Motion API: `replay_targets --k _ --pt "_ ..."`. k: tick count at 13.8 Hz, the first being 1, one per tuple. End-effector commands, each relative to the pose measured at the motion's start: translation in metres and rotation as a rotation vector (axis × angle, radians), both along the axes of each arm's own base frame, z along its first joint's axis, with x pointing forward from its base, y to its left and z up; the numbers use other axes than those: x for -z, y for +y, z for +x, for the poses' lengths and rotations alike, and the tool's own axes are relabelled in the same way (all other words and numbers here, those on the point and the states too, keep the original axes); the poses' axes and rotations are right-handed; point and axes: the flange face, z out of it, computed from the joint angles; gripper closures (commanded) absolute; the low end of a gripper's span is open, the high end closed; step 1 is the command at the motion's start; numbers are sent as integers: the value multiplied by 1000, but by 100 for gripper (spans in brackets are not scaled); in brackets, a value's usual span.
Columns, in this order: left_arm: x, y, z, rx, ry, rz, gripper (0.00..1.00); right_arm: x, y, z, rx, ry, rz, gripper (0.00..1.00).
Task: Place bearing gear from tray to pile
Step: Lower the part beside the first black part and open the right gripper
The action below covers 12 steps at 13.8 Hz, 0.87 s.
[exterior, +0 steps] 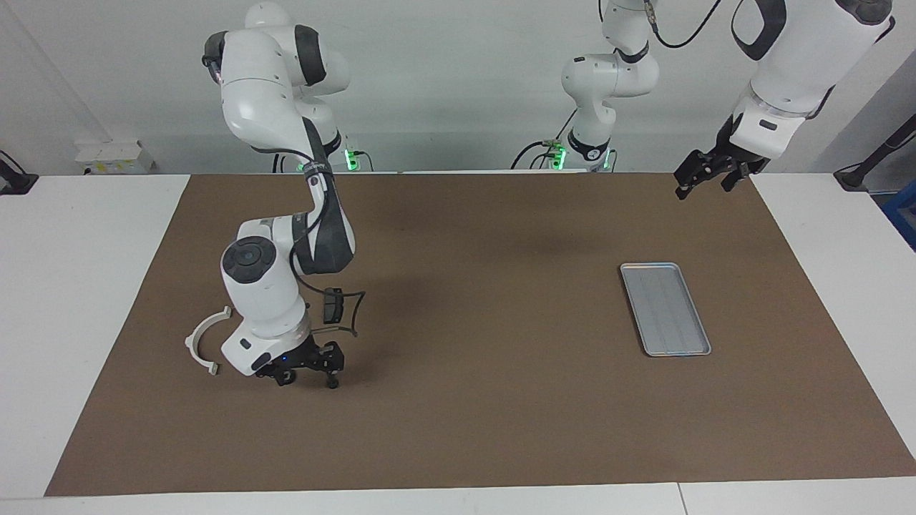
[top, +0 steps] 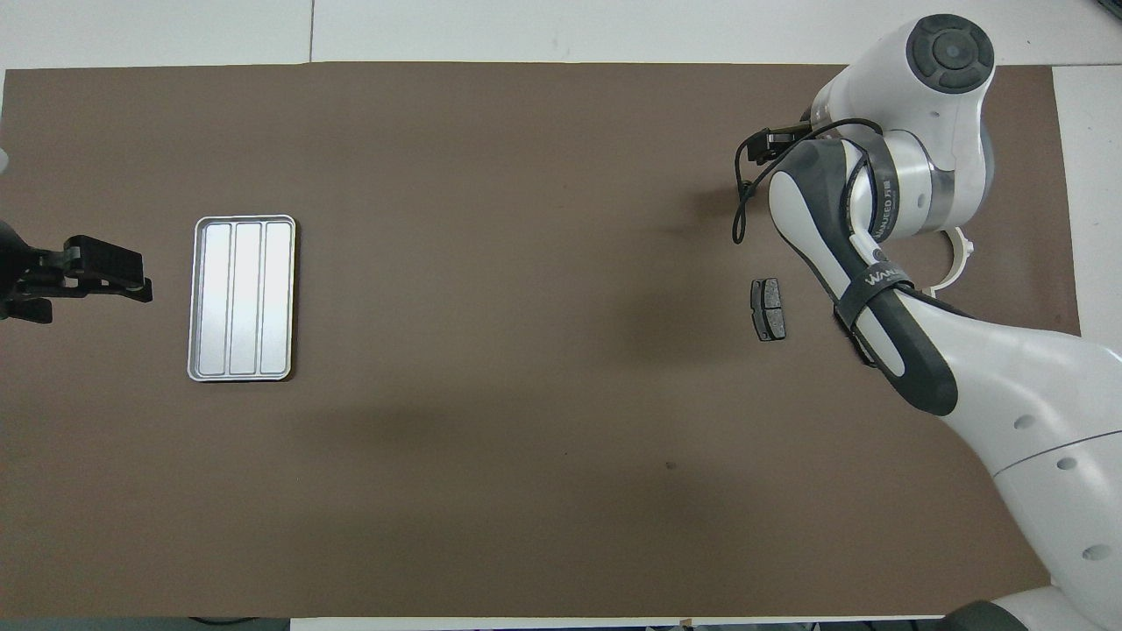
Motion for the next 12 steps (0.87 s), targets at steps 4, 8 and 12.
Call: replay_targets --k 4,8,12 --pt "-1 1 -5 3 10 -6 0 -119 -29 -68 17 51 12 0" --pt "-1 0 -5 5 10 -6 0 -203 -46 -132 41 61 27 0" --pt "-1 1 -5 3 10 -6 0 -266 -70 -183 -10 77 29 0"
